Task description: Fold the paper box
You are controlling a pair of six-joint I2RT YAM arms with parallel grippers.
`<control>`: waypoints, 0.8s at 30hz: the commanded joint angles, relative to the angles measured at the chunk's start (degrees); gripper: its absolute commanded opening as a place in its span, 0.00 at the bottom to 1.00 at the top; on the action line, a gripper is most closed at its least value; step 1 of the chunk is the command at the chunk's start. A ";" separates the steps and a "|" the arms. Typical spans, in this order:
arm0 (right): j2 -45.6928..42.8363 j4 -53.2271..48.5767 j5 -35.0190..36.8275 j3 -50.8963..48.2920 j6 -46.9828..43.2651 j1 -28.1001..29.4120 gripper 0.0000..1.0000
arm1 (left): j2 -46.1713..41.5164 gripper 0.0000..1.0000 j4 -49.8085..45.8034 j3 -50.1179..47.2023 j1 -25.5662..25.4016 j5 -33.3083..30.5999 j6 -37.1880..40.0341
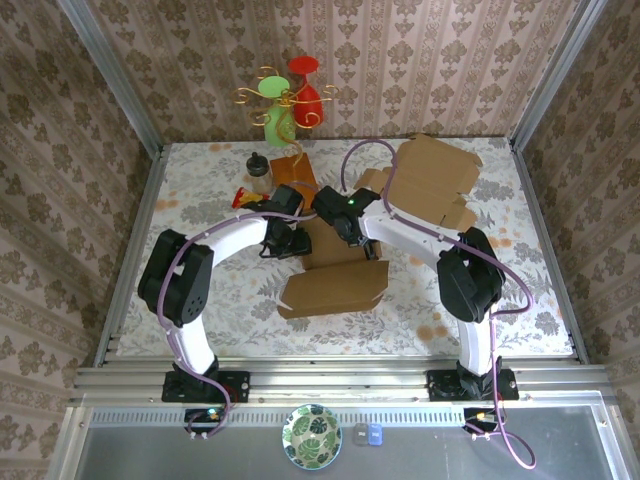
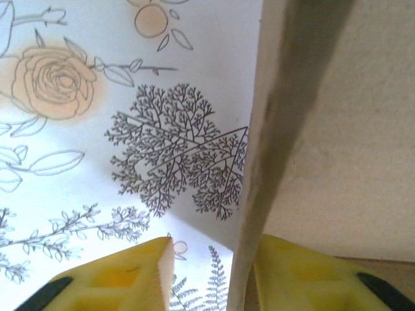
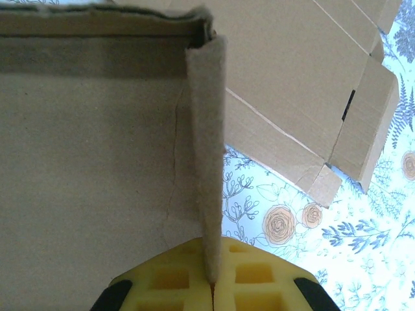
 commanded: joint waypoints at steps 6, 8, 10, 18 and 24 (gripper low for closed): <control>1.52 -1.76 -2.55 -1.80 4.10 -2.12 0.00 | -2.31 0.52 -4.52 2.69 0.21 4.15 -1.16; 1.58 -1.57 -3.15 -1.95 4.23 -2.28 0.00 | -2.66 0.53 -4.80 2.78 0.37 4.88 -1.10; 1.86 -1.61 -3.62 -1.91 4.49 -2.45 0.00 | -3.31 0.54 -4.74 2.69 0.63 5.73 -1.42; 2.66 -2.42 -7.14 -2.34 7.44 -3.93 0.00 | -7.78 0.55 -5.20 3.99 1.76 6.77 -2.34; 1.96 -3.24 -12.60 -5.04 14.34 -6.56 0.00 | -14.12 0.53 -7.20 5.17 5.28 3.48 -2.03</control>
